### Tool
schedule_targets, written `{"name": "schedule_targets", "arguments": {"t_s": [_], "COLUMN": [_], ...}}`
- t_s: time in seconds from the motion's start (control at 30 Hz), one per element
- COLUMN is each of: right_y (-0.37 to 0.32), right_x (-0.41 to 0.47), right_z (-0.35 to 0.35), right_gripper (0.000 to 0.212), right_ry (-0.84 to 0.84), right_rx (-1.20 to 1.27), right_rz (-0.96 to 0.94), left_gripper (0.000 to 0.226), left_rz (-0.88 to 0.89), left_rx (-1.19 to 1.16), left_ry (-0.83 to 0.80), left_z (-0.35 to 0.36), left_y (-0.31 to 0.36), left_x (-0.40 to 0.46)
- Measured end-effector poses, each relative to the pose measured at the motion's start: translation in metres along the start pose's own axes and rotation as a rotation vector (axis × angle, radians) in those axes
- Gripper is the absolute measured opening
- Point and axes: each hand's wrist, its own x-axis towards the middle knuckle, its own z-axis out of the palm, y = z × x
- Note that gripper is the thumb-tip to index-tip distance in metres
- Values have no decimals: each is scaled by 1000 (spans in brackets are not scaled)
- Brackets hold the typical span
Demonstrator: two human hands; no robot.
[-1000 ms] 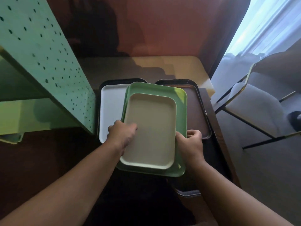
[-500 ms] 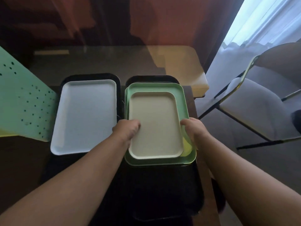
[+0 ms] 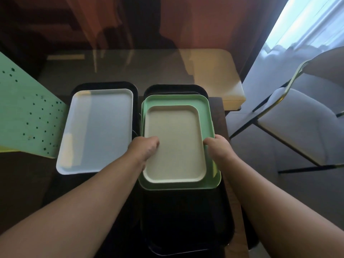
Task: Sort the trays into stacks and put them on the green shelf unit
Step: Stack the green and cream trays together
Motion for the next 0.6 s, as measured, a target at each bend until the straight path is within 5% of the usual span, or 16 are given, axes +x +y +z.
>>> {"name": "schedule_targets", "arguments": {"t_s": [0.17, 0.33, 0.43, 0.6], "right_y": [-11, -20, -26, -48], "right_x": [-26, -50, -67, -95], "right_z": [-6, -9, 4, 57], "right_gripper": [40, 42, 42, 17], "right_ry": [18, -42, -86, -136], "right_rx": [37, 167, 358, 480], "right_rz": [-49, -72, -63, -28], "left_gripper": [43, 91, 86, 45], "left_rz": [1, 51, 132, 196], "left_rx": [-59, -76, -92, -91], "left_ry": [-23, 35, 120, 157], "left_z": [-5, -19, -45, -108], "left_y": [2, -16, -9, -10], "left_x": [-6, 8, -12, -21]}}
